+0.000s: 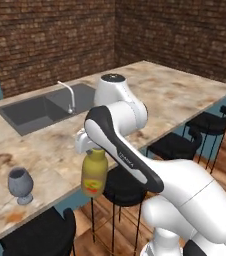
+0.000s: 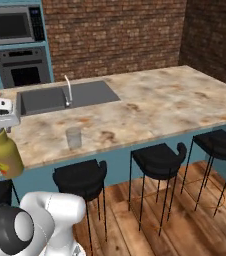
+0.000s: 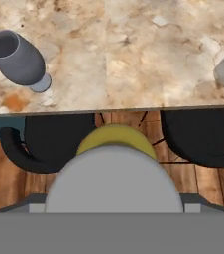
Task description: There is a wine glass and glass cup on the dining counter. Place the wine bottle next to the wine glass and the juice bottle next to the glass cup.
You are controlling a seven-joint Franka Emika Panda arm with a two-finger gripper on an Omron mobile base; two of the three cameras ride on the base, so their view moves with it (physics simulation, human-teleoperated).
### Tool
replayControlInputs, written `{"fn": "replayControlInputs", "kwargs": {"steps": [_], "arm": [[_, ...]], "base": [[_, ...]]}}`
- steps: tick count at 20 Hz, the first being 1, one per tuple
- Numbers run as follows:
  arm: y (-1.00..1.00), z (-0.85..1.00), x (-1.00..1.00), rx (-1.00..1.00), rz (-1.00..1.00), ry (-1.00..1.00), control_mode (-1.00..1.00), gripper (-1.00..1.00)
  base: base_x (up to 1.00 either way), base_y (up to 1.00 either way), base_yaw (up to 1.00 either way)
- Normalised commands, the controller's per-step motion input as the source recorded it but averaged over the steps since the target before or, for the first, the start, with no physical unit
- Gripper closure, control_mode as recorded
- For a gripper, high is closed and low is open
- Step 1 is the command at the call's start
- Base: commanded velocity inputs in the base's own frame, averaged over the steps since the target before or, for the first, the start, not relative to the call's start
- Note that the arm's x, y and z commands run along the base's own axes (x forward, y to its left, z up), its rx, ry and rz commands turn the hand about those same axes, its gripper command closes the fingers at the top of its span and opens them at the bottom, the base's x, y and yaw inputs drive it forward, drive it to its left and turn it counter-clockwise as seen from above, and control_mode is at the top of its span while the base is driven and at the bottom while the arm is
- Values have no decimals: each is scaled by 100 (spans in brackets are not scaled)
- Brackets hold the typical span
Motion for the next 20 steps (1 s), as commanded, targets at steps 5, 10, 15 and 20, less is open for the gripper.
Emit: {"fn": "replayControlInputs", "kwargs": {"steps": [5,10,15,20], "arm": [[0,0,0,0,0,0,100,100],[0,0,0,0,0,0,100,100],[0,0,0,0,0,0,100,100],[0,0,0,0,0,0,100,100]], "base": [[64,-16,25],[59,-14,22],[62,-11,20],[53,-5,18]]}}
